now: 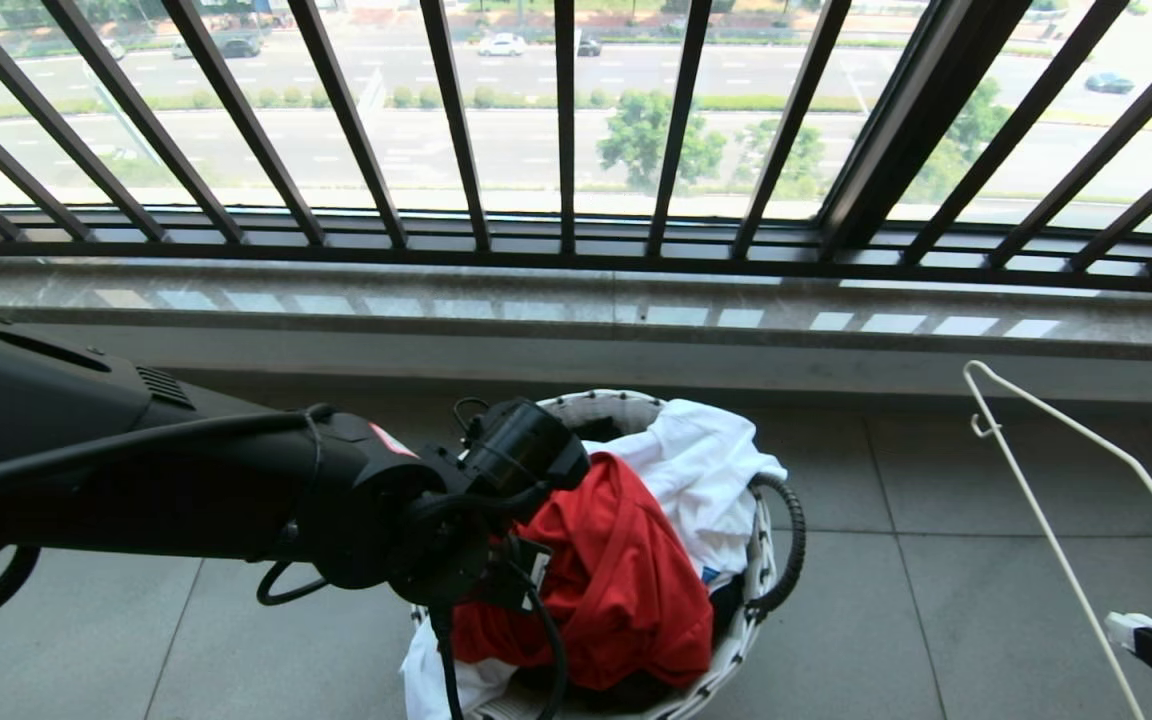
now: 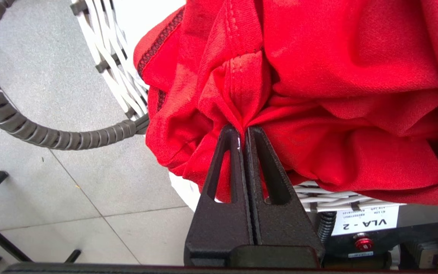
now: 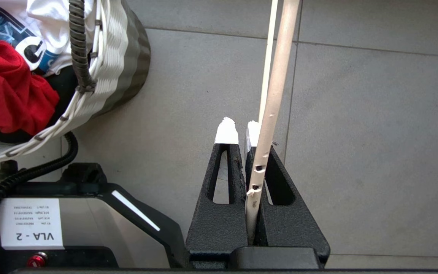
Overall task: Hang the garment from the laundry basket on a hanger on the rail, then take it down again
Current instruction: Pick up clothes from the basket
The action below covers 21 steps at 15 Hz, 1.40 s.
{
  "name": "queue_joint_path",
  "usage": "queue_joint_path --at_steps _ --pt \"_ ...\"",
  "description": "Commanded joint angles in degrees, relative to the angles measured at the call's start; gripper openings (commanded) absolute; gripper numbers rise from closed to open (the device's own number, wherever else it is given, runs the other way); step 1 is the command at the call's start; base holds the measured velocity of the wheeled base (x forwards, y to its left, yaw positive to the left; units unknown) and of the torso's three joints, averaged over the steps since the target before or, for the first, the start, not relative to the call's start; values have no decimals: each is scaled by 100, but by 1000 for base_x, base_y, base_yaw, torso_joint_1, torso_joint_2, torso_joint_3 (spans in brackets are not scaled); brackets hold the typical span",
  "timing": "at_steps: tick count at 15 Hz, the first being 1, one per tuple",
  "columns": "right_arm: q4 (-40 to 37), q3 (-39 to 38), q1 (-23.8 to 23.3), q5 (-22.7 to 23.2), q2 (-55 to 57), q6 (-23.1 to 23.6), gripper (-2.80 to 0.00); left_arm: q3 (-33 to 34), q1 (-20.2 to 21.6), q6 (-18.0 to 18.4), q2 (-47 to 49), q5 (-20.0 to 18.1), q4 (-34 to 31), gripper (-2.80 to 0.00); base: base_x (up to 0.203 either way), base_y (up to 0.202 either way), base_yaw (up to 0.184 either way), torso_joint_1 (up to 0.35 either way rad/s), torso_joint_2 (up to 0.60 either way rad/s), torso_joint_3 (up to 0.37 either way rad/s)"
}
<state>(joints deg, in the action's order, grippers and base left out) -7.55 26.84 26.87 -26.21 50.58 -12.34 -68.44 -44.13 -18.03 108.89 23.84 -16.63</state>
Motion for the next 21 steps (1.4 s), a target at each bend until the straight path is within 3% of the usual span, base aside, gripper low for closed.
queue_joint_path --at_steps 1,9,21 --pt "-1 5 3 -25 -4 -6 -280 -3 -2 -4 -201 16 -12 -280 0 0 0 0 0 0" --pt "-1 40 3 -25 14 3 -280 -445 -270 1 -1490 -2 -110 -280 0 0 0 0 0 0" --pt "7 84 3 -42 13 3 -280 -1276 -412 -52 -2558 59 -1430 -280 0 0 0 0 0 0"
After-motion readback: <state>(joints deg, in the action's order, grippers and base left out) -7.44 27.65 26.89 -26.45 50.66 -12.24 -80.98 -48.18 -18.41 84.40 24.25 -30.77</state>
